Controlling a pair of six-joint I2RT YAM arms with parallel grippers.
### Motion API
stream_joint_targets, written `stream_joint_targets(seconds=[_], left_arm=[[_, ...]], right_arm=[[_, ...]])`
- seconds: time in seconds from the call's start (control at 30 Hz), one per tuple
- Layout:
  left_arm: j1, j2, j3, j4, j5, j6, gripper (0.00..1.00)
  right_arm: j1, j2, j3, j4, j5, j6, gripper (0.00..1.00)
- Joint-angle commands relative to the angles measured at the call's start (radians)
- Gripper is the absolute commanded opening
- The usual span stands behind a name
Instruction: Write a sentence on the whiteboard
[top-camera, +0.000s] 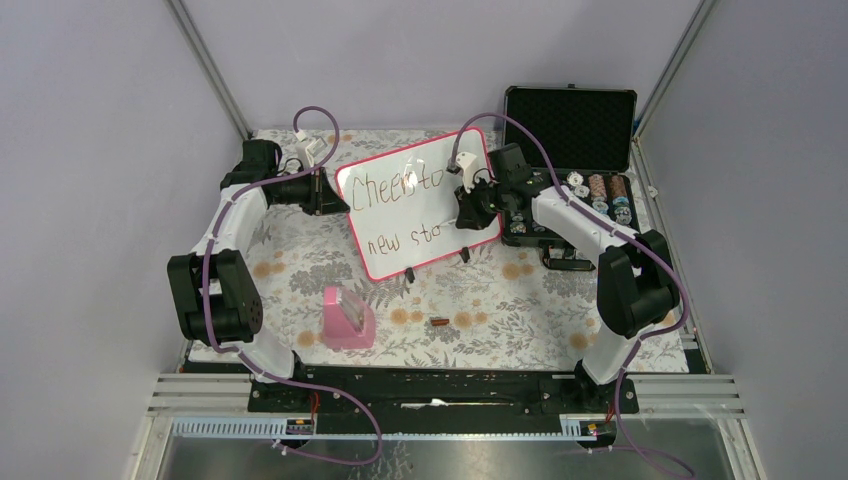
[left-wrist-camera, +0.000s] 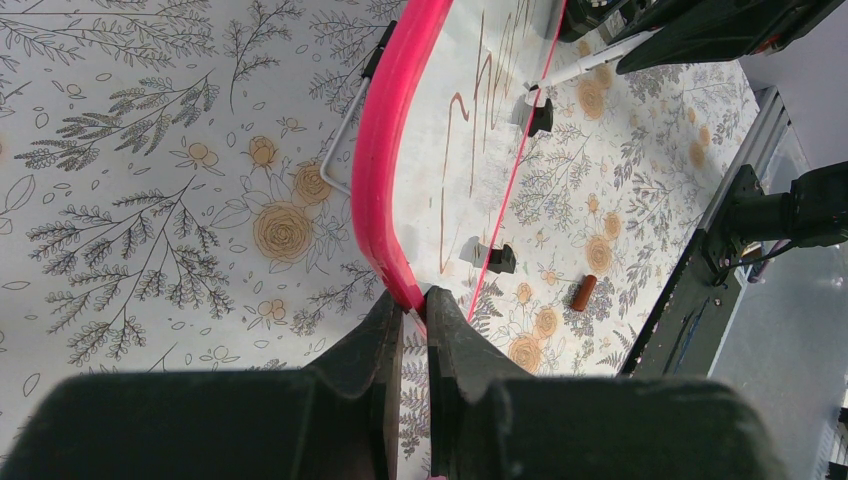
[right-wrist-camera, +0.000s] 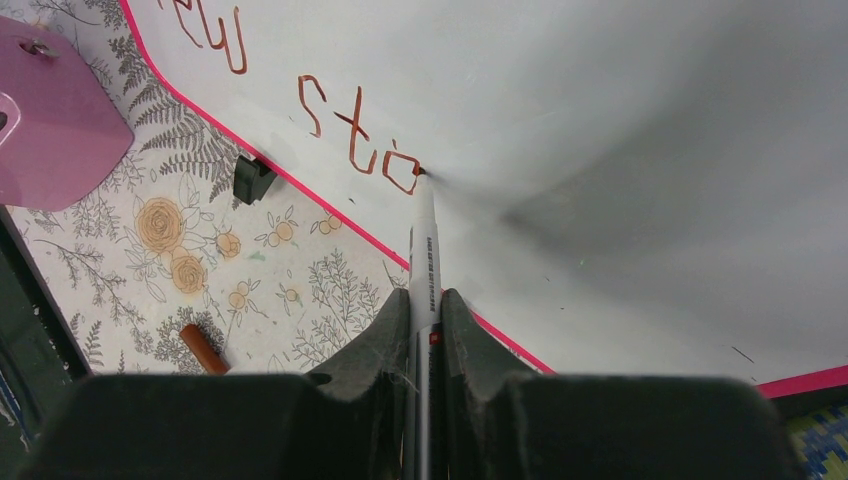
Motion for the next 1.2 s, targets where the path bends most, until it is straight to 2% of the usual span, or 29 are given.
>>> stream_joint_targets(seconds=[0.0,0.9,1.17], left_arm=[[-0.027,-0.022,0.031,0.034,-0.012,0.055,0.00],[-0.027,-0.026,0.023,0.035,-0.022,0.057,0.00],[-0.026,-0.032,0.023,0.035,-0.024,0.057,0.00]], right_arm=[[-0.010,-0.020,-0.015,0.021,0.029,-0.020,0.00],[-0.010,-0.054,-0.042,-0.020,0.042,-0.054,0.00],[-0.013,-0.114,-0.011,-0.085,-0.053,-0.069,0.00]])
